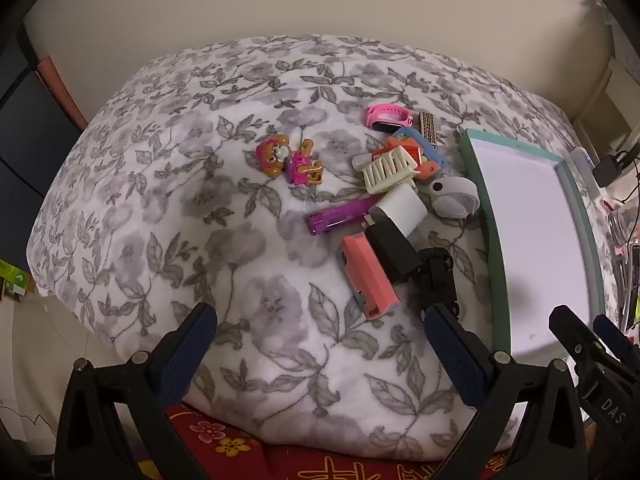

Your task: Organize rigid objects

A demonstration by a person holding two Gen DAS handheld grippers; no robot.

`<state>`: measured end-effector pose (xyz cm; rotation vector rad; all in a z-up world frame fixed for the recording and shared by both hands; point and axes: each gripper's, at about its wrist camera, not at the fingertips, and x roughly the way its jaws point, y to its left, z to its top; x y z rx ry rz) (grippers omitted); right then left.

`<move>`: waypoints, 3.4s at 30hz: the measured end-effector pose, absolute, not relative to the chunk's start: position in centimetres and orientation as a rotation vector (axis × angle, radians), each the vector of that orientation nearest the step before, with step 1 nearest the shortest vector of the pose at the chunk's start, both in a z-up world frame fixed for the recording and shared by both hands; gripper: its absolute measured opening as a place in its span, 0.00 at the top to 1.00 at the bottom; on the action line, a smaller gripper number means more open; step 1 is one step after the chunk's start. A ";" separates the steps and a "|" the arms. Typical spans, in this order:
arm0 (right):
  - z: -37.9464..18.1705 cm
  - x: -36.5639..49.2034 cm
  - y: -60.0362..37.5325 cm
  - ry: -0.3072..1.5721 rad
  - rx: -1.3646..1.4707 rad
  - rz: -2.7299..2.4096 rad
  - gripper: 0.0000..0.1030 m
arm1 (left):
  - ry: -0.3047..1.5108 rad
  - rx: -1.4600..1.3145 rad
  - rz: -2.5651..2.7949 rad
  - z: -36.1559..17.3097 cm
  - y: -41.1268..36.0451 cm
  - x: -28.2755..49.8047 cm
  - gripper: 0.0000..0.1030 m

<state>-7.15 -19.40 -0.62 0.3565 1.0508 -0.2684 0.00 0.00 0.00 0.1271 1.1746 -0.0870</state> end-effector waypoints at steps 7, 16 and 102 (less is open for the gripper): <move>-0.6 -6.7 -19.5 1.066 0.364 -0.276 0.00 | 1.185 0.128 -0.089 -0.1 -0.3 0.0 0.00; -1.1 -6.9 -19.7 1.071 0.365 -0.286 0.00 | 1.188 0.121 -0.087 -0.2 0.0 0.1 0.00; -8.1 1.2 -11.7 1.243 0.126 -0.072 0.32 | 1.399 0.101 -0.061 -6.8 0.0 5.1 0.05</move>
